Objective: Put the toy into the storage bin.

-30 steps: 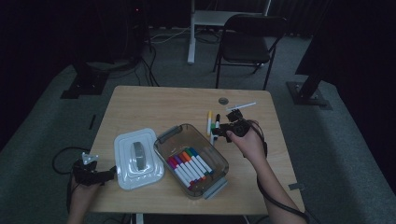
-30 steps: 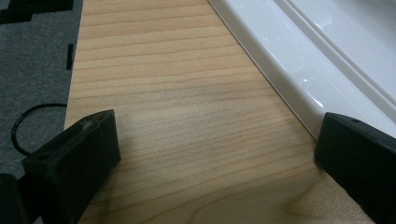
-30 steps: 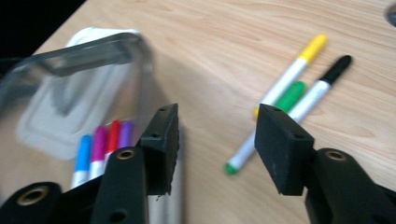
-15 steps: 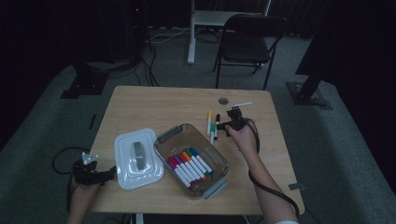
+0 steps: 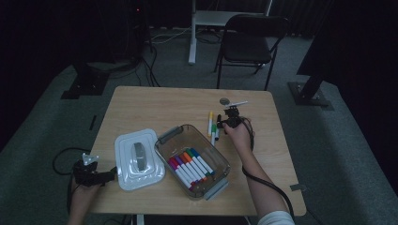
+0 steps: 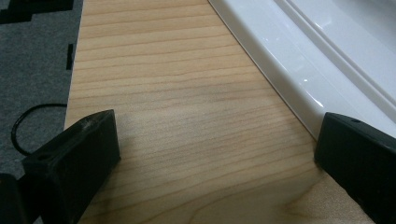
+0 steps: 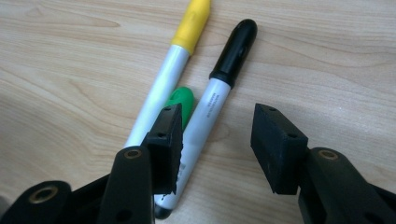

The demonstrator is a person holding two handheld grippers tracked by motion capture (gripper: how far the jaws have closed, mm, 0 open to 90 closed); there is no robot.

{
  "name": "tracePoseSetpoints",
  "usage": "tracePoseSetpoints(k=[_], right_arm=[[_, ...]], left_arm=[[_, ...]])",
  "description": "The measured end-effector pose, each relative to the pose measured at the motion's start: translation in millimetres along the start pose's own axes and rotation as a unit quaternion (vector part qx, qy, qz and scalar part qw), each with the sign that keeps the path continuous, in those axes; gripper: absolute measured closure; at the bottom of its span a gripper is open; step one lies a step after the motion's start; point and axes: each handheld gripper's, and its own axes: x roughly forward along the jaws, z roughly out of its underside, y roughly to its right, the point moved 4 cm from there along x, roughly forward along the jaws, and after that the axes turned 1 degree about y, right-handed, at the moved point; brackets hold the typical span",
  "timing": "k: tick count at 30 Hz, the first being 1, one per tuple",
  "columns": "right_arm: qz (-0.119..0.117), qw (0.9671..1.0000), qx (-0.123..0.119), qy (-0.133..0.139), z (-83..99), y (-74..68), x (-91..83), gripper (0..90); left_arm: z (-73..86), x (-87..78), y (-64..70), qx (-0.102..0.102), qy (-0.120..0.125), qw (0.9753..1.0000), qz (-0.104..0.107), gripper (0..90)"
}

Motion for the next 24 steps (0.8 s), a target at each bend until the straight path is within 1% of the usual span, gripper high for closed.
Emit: tracePoseSetpoints(k=[2,3,6,7,9,13,15,17,20,23,24], right_arm=[[0.004,1.0000,-0.003,-0.002,0.4,1.3,2.6,53.6],[0.001,1.0000,0.001,-0.002,0.4,1.4,3.5,53.5],[0.003,1.0000,0.000,-0.008,1.1,1.9,6.5,52.8],[0.002,1.0000,0.001,-0.006,0.8,2.2,7.0,52.8],[-0.001,0.9999,0.002,-0.010,0.8,1.6,9.2,52.4],[0.008,0.9998,-0.003,-0.016,1.3,1.2,15.0,54.1],[0.016,0.9997,0.002,-0.017,1.1,2.7,14.5,58.9],[0.031,0.9993,0.001,-0.023,1.1,5.7,13.0,61.0],[0.058,0.9980,0.002,-0.027,2.2,12.7,10.0,68.6],[0.070,0.9972,0.011,-0.027,3.3,22.3,6.8,76.1],[0.070,0.9971,0.013,-0.026,3.8,25.6,5.6,76.6]], left_arm=[[0.0,0.0,-0.1,0.000,0.000,1.0000,0.000,0.6],[0.0,0.0,0.0,0.000,0.000,1.0000,0.000,0.6],[0.0,0.0,0.0,0.000,0.000,1.0000,0.000,0.6],[0.0,0.0,0.0,0.000,0.000,1.0000,0.000,0.6],[0.0,0.0,0.0,0.000,0.000,1.0000,0.000,0.6],[0.0,0.0,0.0,0.000,0.000,1.0000,0.000,0.5],[0.0,0.0,0.0,0.000,0.000,1.0000,0.000,0.6],[0.0,0.0,0.0,0.000,0.000,1.0000,0.000,0.6],[0.0,0.0,0.0,0.000,0.000,1.0000,0.000,0.6],[0.0,0.0,0.0,0.000,0.000,1.0000,0.000,0.6],[0.0,0.0,0.0,0.000,0.000,1.0000,0.000,0.5]])
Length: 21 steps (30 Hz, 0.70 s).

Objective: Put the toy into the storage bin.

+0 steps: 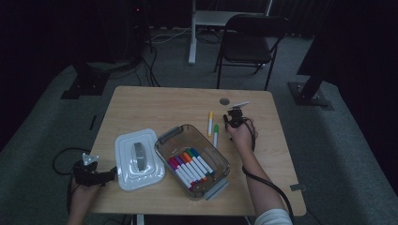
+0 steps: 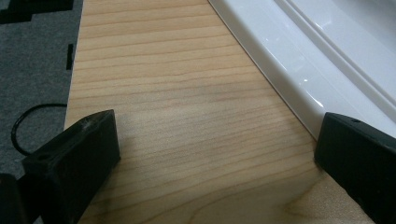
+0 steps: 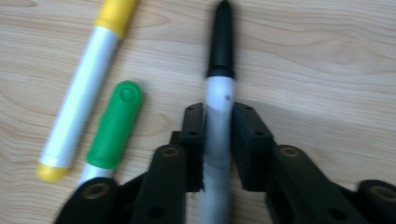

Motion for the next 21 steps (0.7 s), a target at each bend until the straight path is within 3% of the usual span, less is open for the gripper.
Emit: tracePoseSetpoints(k=[9,21], right_arm=[[-0.036,0.9988,0.035,0.000,6.3,14.9,-12.2,76.7],[-0.074,0.9960,0.043,0.027,9.1,16.8,-44.3,76.7]], left_arm=[[0.0,0.0,0.0,0.000,0.000,1.0000,0.000,0.5],[0.0,0.0,0.0,0.000,0.000,1.0000,0.000,0.5]])
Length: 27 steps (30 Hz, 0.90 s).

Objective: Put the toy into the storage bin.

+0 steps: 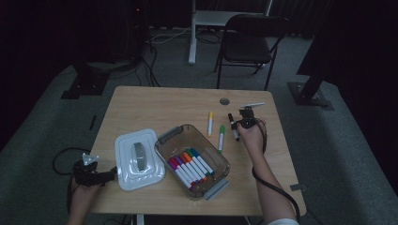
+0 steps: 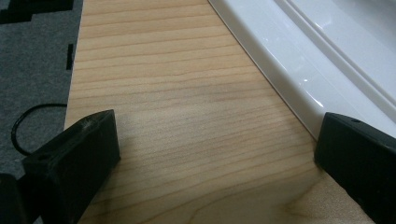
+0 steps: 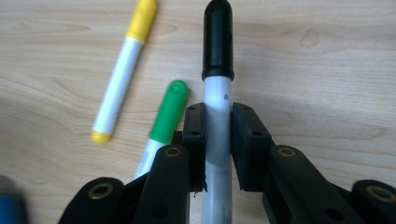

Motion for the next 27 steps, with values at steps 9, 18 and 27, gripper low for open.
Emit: tracePoseSetpoints(k=[9,18,27], right_arm=[[-0.044,0.9970,-0.047,0.043,-4.6,-33.7,-51.1,76.7],[-0.106,0.9875,-0.100,0.061,1.6,-82.5,-92.1,76.7],[-0.151,0.9757,-0.148,0.056,19.8,-122.9,-107.1,76.7]], left_arm=[[0.0,0.0,0.0,0.000,0.000,1.0000,0.000,0.5],[0.0,0.0,0.0,0.000,0.000,1.0000,0.000,0.6],[-0.1,0.1,-0.1,0.000,0.001,1.0000,0.000,0.6]])
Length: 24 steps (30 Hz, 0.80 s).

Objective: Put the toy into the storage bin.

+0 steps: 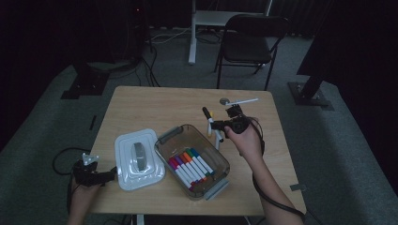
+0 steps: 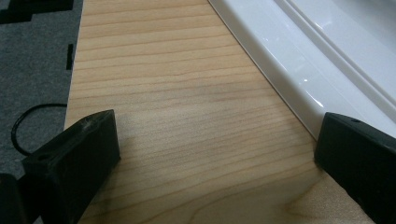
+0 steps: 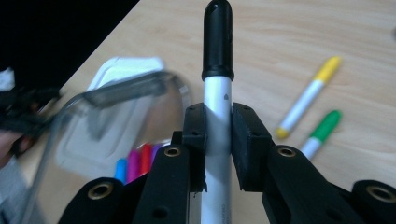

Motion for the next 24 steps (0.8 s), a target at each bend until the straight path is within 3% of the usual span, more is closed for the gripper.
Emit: tracePoseSetpoints(k=[10,19,24], right_arm=[[-0.052,0.9976,-0.040,-0.022,10.0,-45.0,5.5,76.8],[-0.094,0.9901,-0.069,-0.078,28.3,-76.4,28.1,76.7],[-0.096,0.9863,-0.080,-0.108,36.9,-88.4,45.3,76.7]], left_arm=[[0.0,0.0,0.0,0.000,0.000,1.0000,0.000,0.6],[0.0,-0.1,0.0,0.000,0.000,1.0000,0.000,0.6],[0.0,0.0,0.0,0.000,0.000,1.0000,0.000,0.6]])
